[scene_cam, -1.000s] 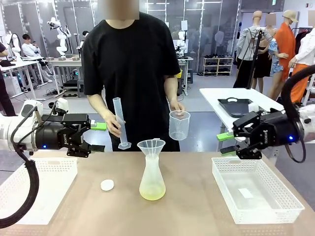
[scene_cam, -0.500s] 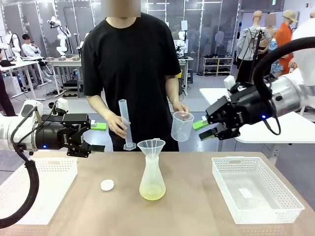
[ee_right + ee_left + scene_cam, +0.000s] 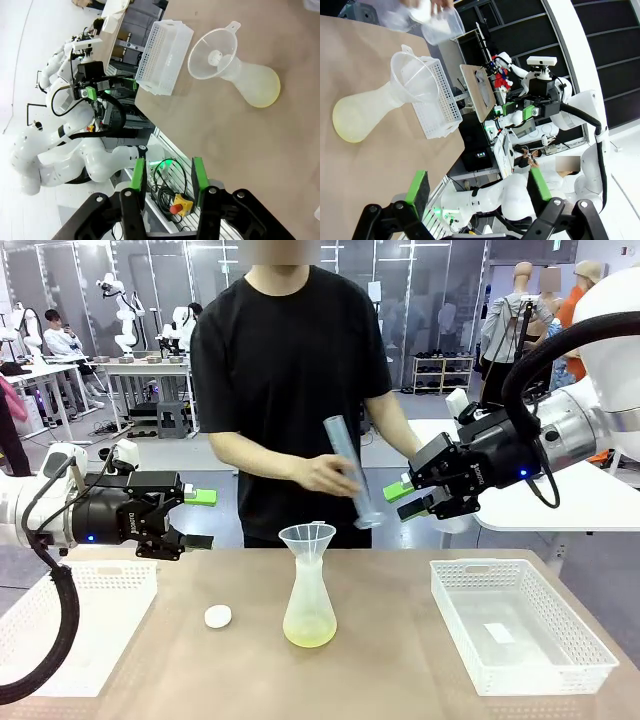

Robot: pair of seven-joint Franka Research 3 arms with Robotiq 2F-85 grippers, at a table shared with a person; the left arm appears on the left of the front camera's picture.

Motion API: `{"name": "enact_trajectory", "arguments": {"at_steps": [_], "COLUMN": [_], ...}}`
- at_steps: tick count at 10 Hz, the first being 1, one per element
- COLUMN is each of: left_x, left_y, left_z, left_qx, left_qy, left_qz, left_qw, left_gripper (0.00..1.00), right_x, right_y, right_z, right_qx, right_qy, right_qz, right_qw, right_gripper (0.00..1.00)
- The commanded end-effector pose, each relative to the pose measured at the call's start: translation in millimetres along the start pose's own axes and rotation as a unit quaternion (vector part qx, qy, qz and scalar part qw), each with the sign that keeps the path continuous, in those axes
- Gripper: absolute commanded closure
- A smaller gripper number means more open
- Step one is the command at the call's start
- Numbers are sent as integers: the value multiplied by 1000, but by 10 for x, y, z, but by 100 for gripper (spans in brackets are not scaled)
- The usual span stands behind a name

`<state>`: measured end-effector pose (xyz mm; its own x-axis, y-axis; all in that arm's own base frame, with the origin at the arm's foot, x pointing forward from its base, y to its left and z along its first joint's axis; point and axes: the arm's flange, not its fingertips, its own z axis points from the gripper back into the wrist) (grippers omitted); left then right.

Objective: Prepare the solutions needed for the experiment.
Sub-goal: Once the solution is in the Big flask , pick up the Plastic Funnel and place it back into the right Organizing basket.

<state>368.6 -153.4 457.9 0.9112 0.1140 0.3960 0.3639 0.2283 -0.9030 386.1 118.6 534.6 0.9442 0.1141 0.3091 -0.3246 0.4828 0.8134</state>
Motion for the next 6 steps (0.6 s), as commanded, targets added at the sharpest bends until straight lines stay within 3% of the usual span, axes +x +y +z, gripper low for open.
{"name": "enact_trajectory", "arguments": {"at_steps": [1,5,6], "left_x": [-16,-16,-16], "left_y": [-17,-17,-17], "left_z": [-22,-22,-22], "left_qx": [-11,-11,-11], "left_qy": [-6,-6,-6], "left_qz": [10,10,10], "left_qw": [1000,1000,1000], "left_gripper": [0,0,0], "right_x": [-39,0,63], "right_y": [21,2,99], "right_z": [6,2,-78], "right_qx": [2,1,-27], "right_qy": [2,0,6], "right_qz": [-1,0,39], "right_qw": [1000,1000,999], "right_gripper": [53,53,53]}}
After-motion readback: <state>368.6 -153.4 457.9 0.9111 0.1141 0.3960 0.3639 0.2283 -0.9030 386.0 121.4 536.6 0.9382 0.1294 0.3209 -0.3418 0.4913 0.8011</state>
